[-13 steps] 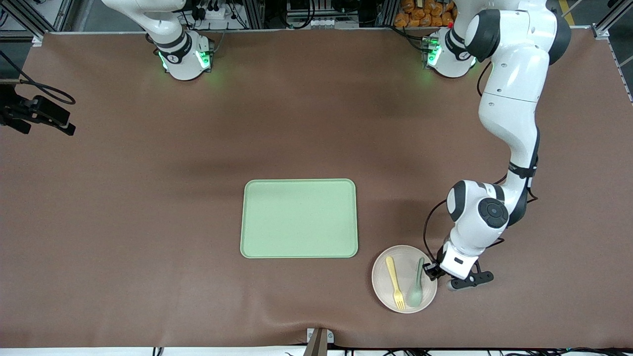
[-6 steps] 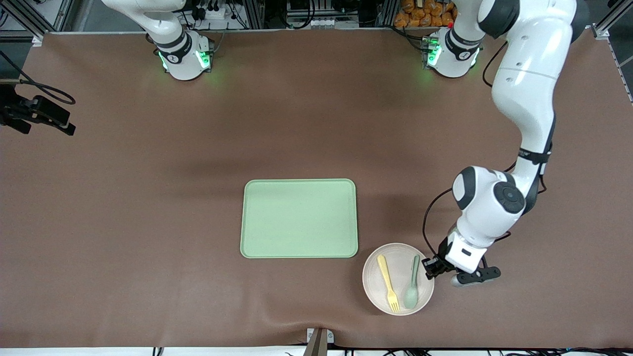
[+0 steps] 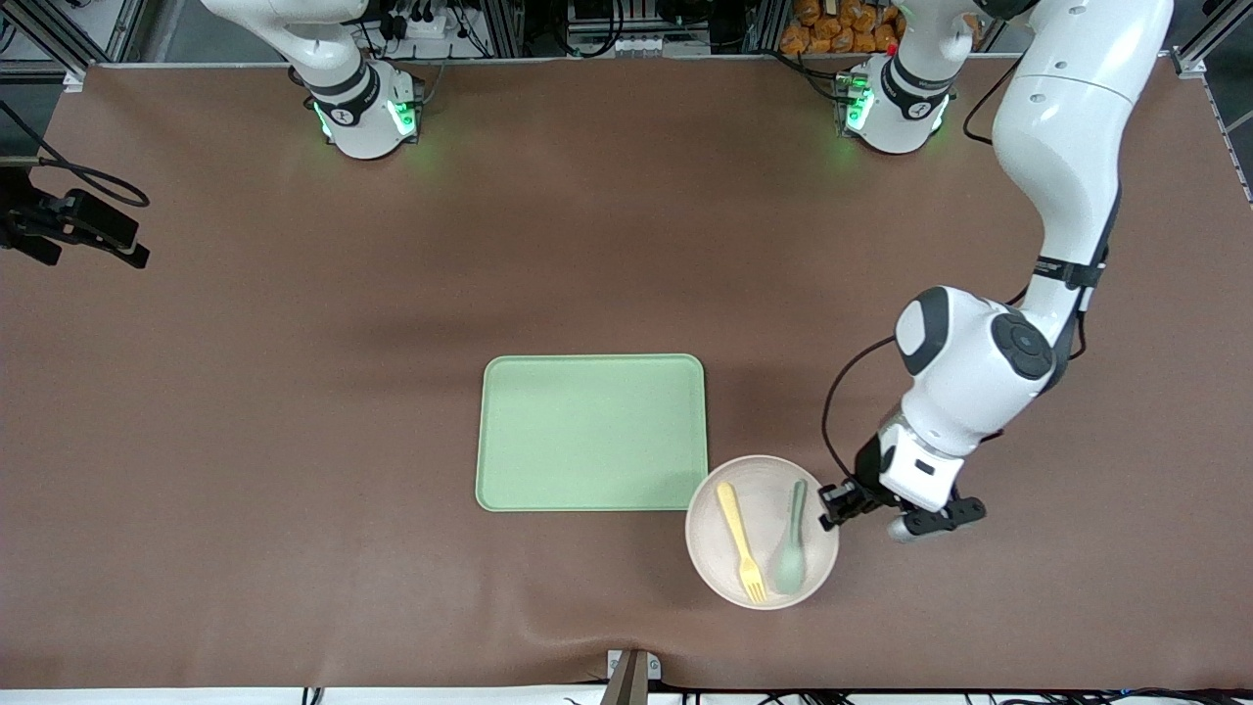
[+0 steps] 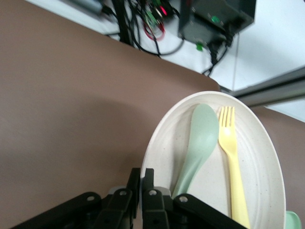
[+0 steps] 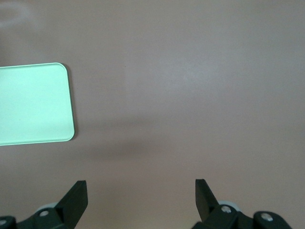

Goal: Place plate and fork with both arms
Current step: 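Carry the plate with the left gripper onto the green tray, then open the left gripper and release the plate on the tray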

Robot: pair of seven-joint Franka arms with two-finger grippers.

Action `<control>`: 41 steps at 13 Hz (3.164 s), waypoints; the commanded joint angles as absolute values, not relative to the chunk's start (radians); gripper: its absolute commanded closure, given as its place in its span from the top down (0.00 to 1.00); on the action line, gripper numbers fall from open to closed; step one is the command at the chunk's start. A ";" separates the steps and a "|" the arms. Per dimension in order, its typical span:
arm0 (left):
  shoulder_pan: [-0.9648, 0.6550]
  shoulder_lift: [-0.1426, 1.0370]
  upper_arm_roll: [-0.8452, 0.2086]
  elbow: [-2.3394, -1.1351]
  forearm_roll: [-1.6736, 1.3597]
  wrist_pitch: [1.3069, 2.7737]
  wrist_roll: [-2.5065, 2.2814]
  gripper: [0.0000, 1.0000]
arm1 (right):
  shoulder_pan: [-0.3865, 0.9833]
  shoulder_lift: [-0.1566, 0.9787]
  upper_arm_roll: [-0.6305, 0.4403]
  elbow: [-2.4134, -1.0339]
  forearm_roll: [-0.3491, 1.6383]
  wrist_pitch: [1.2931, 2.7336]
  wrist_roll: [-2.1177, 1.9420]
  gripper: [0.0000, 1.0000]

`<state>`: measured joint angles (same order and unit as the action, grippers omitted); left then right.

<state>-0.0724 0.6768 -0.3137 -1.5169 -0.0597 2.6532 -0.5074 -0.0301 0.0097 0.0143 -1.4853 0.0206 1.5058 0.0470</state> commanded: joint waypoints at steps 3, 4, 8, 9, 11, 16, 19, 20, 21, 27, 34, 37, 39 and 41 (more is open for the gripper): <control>-0.156 0.653 -0.313 -1.543 -0.046 2.657 -0.630 0.00 | -0.032 0.005 0.011 -1.483 0.035 1.500 0.048 1.00; -0.178 0.655 -0.313 -1.542 -0.043 2.657 -0.656 0.00 | -0.032 0.005 0.011 -1.483 0.035 1.500 0.048 1.00; -0.242 0.660 -0.310 -1.539 -0.040 2.657 -0.716 0.00 | -0.031 0.005 0.011 -1.483 0.035 1.500 0.048 1.00; -0.264 0.663 -0.304 -1.534 -0.041 2.658 -0.727 0.00 | -0.031 0.005 0.011 -1.483 0.035 1.500 0.048 1.00; -0.297 0.675 -0.304 -1.528 -0.041 2.658 -0.744 0.00 | -0.031 0.005 0.011 -1.483 0.035 1.500 0.048 1.00; -0.356 0.710 -0.299 -1.526 0.000 2.660 -0.750 0.00 | -0.032 0.005 0.011 -1.483 0.035 1.500 0.048 1.00; -0.367 0.753 -0.282 -1.520 0.050 2.668 -0.736 0.00 | -0.031 0.005 0.011 -1.483 0.035 1.500 0.048 1.00; -0.370 0.791 -0.282 -1.487 0.052 2.668 -0.735 0.00 | -0.032 0.005 0.011 -1.483 0.035 1.500 0.048 1.00; -0.383 0.823 -0.281 -1.461 0.052 2.669 -0.735 0.00 | -0.032 0.005 0.011 -1.483 0.035 1.500 0.048 1.00; -0.474 0.907 -0.221 -1.453 0.063 2.806 -0.733 0.00 | -0.031 0.005 0.011 -1.483 0.035 1.500 0.048 1.00; -0.460 0.893 -0.222 -1.465 0.095 2.807 -0.749 1.00 | -0.023 0.005 0.011 -1.483 0.035 1.502 0.048 1.00; -0.436 0.845 -0.221 -1.470 0.097 2.800 -0.747 1.00 | -0.023 0.005 0.011 -1.483 0.035 1.497 0.048 1.00; -0.399 0.812 -0.221 -1.476 0.097 2.786 -0.742 1.00 | -0.023 0.005 0.011 -1.482 0.035 1.499 0.043 1.00; -0.355 0.757 -0.222 -1.473 0.097 2.708 -0.736 1.00 | -0.026 0.005 0.011 -1.482 0.034 1.505 0.038 1.00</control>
